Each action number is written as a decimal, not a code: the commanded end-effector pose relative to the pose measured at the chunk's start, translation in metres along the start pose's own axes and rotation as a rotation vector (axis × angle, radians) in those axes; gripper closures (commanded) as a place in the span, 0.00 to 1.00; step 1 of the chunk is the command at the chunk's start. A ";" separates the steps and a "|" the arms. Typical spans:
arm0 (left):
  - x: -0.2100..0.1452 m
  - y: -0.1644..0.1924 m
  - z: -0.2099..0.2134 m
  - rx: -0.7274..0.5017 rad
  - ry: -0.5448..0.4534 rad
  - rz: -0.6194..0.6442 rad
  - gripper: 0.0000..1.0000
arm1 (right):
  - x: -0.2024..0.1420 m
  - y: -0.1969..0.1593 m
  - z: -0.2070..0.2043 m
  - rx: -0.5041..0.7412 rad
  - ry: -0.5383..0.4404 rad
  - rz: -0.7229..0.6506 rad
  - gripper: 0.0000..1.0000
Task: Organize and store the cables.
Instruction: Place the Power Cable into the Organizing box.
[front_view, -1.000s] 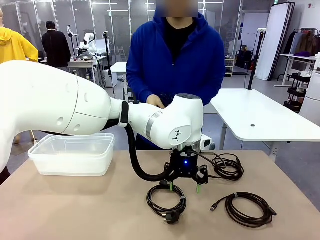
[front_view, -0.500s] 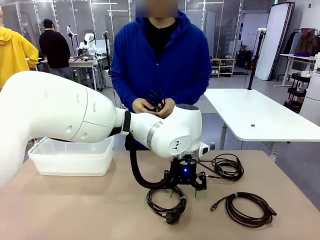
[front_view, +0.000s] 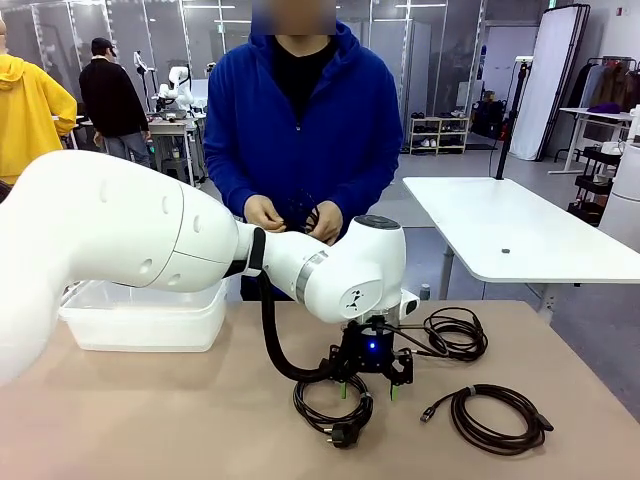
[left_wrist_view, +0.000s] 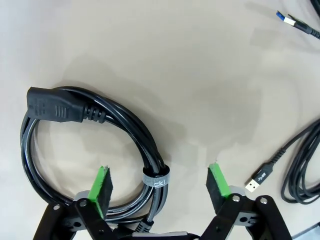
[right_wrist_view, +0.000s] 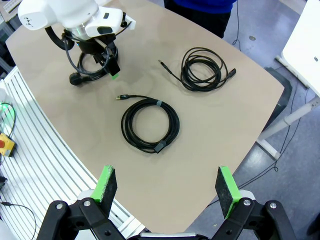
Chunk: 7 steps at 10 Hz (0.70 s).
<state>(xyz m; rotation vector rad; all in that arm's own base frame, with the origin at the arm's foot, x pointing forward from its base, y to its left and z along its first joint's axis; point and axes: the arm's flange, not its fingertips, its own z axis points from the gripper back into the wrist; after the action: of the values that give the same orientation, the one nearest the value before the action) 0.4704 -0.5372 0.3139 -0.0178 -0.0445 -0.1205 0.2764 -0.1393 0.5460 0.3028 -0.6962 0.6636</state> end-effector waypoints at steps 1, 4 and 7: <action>-0.012 0.006 0.001 0.044 -0.025 0.008 0.58 | -0.003 0.000 -0.001 0.008 0.000 0.015 0.00; -0.011 0.006 0.001 0.062 -0.014 0.005 0.74 | -0.003 0.000 -0.001 0.008 0.000 0.015 0.00; -0.010 0.003 0.003 0.064 -0.003 0.011 1.00 | -0.003 0.000 -0.001 0.008 0.000 0.015 0.00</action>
<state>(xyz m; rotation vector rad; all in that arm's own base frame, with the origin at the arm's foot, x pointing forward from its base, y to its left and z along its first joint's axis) 0.4676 -0.5368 0.3133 0.0064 -0.0428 -0.1301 0.2764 -0.1393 0.5460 0.3028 -0.6963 0.6638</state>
